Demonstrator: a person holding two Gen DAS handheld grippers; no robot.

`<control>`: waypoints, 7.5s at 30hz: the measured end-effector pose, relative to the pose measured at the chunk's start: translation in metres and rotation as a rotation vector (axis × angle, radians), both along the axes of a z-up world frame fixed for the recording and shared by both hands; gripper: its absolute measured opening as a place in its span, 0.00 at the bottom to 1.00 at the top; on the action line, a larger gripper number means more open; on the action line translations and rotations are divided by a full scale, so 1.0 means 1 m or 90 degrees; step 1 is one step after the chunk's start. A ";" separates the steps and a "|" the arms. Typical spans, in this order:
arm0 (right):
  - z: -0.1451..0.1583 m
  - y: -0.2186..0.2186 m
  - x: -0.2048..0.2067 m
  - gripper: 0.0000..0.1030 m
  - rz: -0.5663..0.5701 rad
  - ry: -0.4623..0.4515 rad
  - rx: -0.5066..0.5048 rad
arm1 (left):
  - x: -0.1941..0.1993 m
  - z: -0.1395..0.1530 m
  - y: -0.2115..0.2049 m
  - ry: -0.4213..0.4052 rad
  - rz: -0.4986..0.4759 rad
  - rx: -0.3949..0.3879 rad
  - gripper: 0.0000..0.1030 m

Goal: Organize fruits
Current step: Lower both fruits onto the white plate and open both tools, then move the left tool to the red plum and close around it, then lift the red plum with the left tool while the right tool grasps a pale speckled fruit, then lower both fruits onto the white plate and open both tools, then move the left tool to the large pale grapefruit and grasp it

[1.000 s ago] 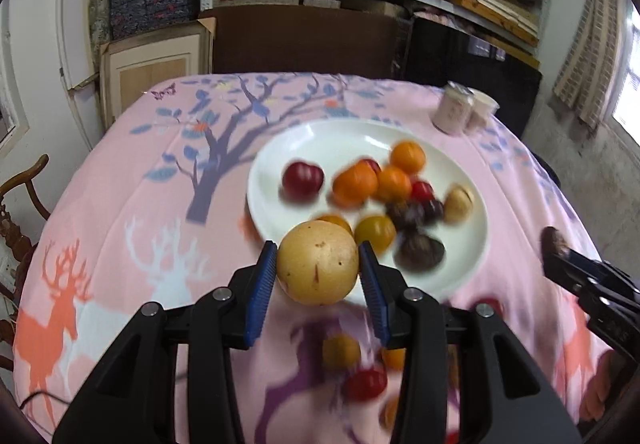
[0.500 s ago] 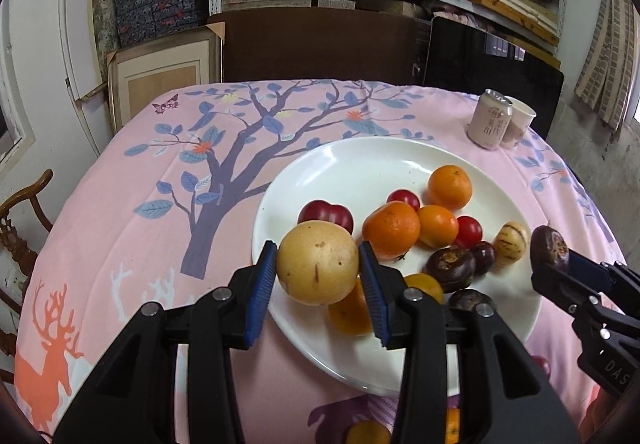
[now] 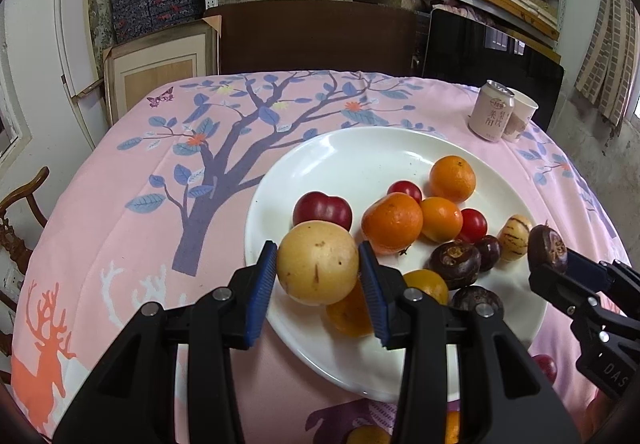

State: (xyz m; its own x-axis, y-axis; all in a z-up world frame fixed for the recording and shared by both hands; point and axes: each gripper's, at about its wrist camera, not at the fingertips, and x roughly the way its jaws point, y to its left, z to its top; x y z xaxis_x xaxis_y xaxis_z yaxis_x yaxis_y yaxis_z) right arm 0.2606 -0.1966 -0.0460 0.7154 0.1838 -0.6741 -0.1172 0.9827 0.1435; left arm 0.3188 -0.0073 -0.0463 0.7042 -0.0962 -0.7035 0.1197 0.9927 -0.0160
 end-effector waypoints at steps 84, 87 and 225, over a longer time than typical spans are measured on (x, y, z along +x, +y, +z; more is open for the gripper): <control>-0.001 -0.062 -0.113 0.87 -0.076 -0.047 0.143 | -0.128 -0.036 -0.002 0.061 -0.068 0.030 0.56; -0.001 -0.062 -0.113 0.87 -0.076 -0.048 0.144 | -0.126 -0.039 -0.007 0.068 -0.089 0.028 0.48; -0.005 -0.065 -0.098 0.78 -0.110 -0.031 0.108 | -0.166 -0.008 -0.022 -0.013 -0.126 0.014 0.75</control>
